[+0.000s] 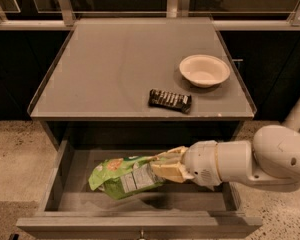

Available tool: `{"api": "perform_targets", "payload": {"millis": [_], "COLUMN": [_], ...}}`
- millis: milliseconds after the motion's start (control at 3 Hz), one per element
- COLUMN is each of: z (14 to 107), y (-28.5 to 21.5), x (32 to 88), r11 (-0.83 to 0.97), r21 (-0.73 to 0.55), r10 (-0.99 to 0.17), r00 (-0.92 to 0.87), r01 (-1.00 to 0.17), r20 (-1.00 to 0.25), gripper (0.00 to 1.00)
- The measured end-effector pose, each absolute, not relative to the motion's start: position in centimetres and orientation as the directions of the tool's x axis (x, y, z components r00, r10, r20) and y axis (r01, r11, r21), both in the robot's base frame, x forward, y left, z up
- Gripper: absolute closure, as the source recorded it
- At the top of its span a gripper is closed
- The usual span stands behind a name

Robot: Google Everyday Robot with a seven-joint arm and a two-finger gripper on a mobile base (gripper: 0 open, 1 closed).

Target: Pick green rice chip bag from top drawer and place on counter

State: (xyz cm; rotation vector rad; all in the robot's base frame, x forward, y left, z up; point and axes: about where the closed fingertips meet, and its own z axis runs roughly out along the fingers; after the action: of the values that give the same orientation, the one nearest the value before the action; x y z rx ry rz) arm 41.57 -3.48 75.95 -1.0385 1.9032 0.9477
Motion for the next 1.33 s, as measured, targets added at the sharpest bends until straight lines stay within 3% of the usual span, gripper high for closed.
{"api": "perform_targets", "payload": {"millis": [1000, 1333], "z": [87.9, 88.8], "y": [4.0, 4.7], "x": [47.8, 48.0], "r11": [0.12, 0.106], "r21": [0.187, 0.172], "r10": [-0.46, -0.455], "r00": [-0.221, -0.201], "r01": [-0.975, -0.979], "r20": [-0.86, -0.867], "gripper": [1.0, 1.0]}}
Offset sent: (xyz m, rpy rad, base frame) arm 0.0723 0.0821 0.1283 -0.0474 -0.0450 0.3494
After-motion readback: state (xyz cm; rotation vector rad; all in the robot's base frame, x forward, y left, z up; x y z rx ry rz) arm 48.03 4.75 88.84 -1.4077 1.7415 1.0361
